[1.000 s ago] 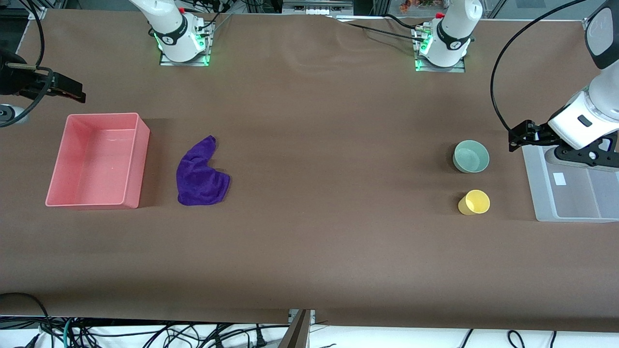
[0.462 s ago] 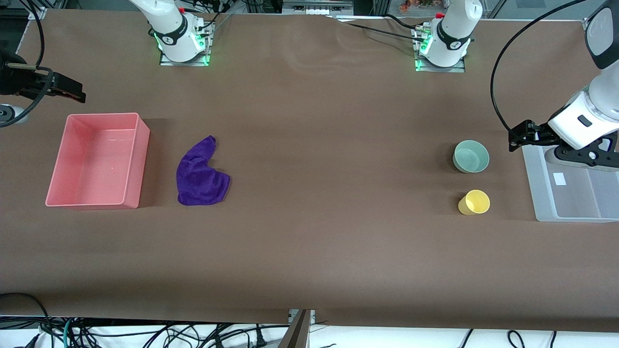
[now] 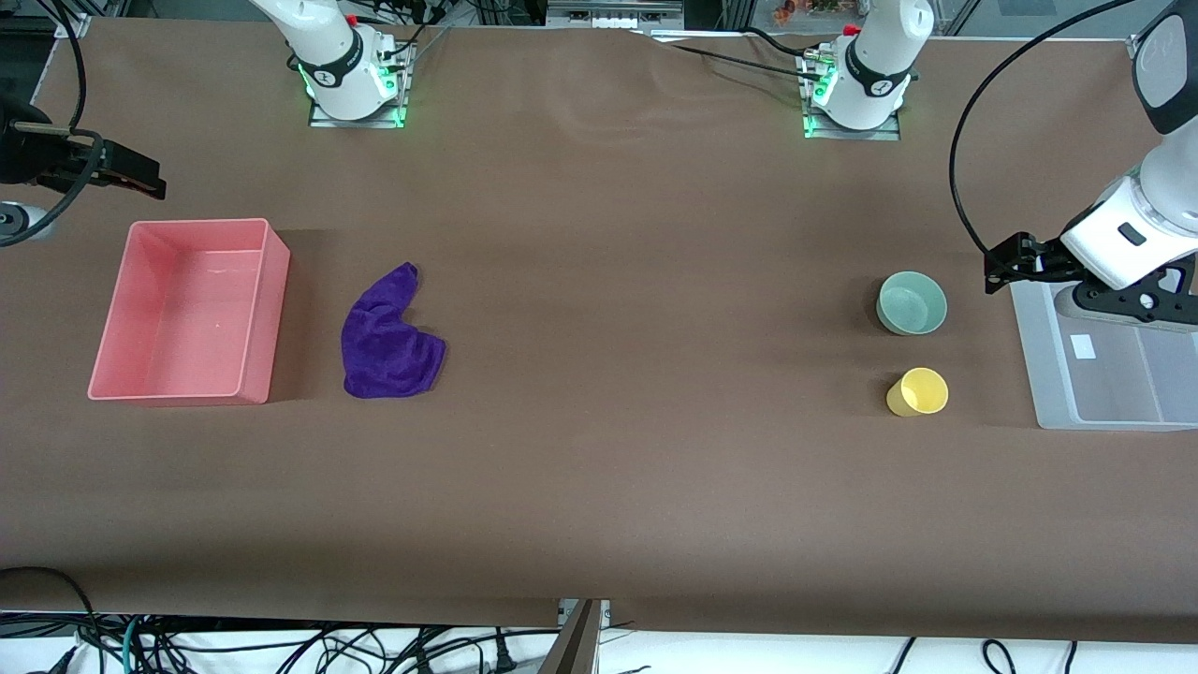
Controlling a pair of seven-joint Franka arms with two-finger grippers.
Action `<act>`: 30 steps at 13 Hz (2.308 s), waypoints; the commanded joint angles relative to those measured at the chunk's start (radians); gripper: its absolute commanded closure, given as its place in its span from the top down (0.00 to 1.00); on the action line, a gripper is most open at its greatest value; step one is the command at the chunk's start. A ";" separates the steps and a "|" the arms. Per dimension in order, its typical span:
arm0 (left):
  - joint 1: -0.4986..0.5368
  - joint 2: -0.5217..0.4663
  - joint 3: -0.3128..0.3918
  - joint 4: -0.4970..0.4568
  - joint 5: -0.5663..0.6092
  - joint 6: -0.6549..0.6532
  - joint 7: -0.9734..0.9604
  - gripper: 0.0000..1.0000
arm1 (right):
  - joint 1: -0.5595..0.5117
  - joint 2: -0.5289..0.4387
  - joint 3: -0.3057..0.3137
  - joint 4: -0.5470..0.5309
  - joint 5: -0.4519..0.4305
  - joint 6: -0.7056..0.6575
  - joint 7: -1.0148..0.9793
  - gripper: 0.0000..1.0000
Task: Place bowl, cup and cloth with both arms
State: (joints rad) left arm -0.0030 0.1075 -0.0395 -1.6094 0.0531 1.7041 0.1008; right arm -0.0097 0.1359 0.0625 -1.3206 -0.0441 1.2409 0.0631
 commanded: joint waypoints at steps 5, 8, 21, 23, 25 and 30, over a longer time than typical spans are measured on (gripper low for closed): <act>0.001 0.001 0.003 0.020 -0.015 -0.026 -0.006 1.00 | -0.003 0.004 -0.001 0.018 -0.008 -0.009 -0.019 1.00; -0.006 0.011 0.003 0.014 -0.013 -0.075 -0.003 1.00 | 0.001 0.011 0.003 0.018 -0.013 -0.004 -0.016 1.00; 0.153 0.078 0.004 -0.517 0.057 0.410 0.347 1.00 | 0.005 0.168 0.063 -0.604 0.018 0.756 0.015 1.00; 0.181 0.090 0.004 -0.671 0.057 0.636 0.454 1.00 | 0.008 0.203 0.069 -0.685 0.020 0.883 0.024 1.00; 0.182 0.144 0.004 -0.707 0.059 0.739 0.540 0.83 | 0.011 0.215 0.102 -0.781 0.018 1.038 0.093 1.00; 0.184 0.222 0.004 -0.687 0.059 0.781 0.592 0.14 | 0.056 0.301 0.119 -0.844 0.018 1.221 0.213 0.97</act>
State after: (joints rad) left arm 0.1717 0.3106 -0.0287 -2.3172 0.0937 2.4757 0.6616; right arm 0.0352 0.4310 0.1767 -2.1262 -0.0365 2.3878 0.2353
